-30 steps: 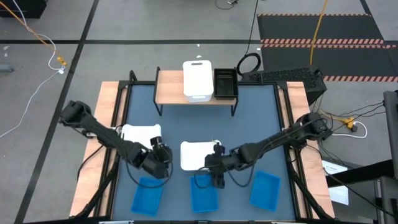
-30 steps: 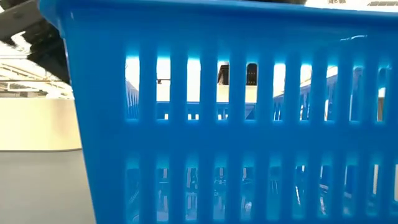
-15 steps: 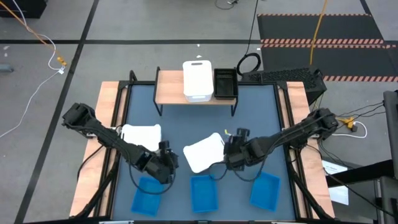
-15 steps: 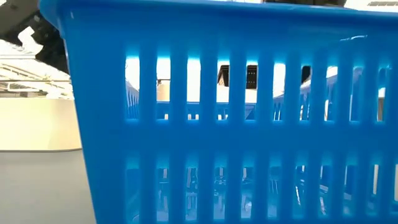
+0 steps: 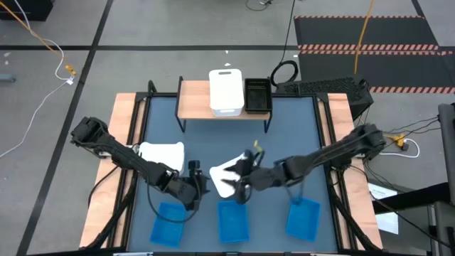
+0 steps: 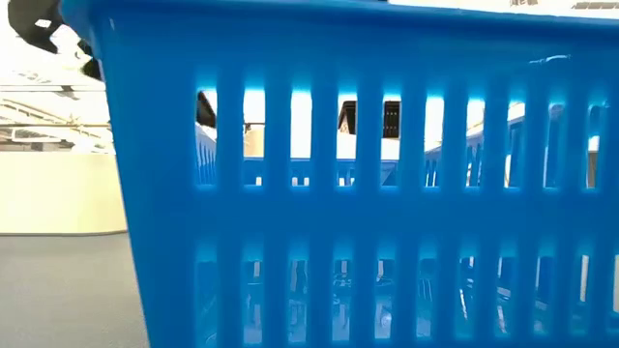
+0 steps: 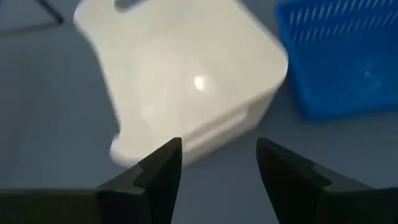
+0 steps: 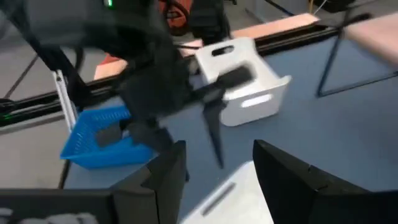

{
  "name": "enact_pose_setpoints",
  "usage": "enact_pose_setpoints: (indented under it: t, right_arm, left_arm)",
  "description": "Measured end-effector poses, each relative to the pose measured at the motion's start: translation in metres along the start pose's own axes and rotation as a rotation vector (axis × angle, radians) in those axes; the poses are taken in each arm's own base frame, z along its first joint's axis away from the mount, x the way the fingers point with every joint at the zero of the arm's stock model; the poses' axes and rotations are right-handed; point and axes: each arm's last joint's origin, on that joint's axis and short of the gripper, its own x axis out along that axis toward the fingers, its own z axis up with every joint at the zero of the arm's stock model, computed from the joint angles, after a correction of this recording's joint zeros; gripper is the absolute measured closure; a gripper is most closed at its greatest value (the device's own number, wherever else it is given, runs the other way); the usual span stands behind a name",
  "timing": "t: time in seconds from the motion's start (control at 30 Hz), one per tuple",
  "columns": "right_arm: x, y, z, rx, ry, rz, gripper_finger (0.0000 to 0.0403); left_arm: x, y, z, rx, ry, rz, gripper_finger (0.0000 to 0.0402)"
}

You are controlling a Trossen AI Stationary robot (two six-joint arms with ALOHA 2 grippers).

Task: Stack baskets on shelf by color
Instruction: Stack the white bin on the white bin on the shelf

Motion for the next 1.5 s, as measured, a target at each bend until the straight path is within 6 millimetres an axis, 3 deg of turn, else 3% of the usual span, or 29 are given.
enact_pose_setpoints:
  t: [0.13,0.27,0.47,0.8,1.13,1.33,1.5]
  right_arm:
    - [0.043,0.000,-0.027,0.026,0.046,-0.020,0.0222]
    - [0.077,0.000,-0.038,0.063,0.116,-0.022,0.0222]
    - [0.099,0.004,-0.048,0.053,0.293,-0.115,0.0222]
    - [0.094,0.001,-0.061,0.106,0.588,0.032,0.0232]
    - [0.074,-0.017,-0.084,0.049,0.884,-0.169,0.0319]
    - [0.069,-0.015,-0.084,-0.001,0.918,-0.136,0.0390]
    - [0.046,-0.004,-0.074,0.006,0.972,-0.046,0.0393]
  left_arm:
    - [-0.018,0.008,-0.014,-0.077,0.115,0.110,0.0192]
    - [-0.037,0.019,-0.024,-0.195,0.155,0.253,0.0192]
    - [-0.045,0.023,-0.026,-0.265,0.147,0.299,0.0192]
    - [-0.047,0.018,-0.026,-0.274,0.123,0.278,0.0192]
    - [-0.049,0.014,-0.026,-0.264,0.111,0.268,0.0192]
    - [-0.049,0.014,-0.026,-0.264,0.110,0.268,0.0192]
    - [-0.049,0.014,-0.026,-0.261,0.111,0.268,0.0192]
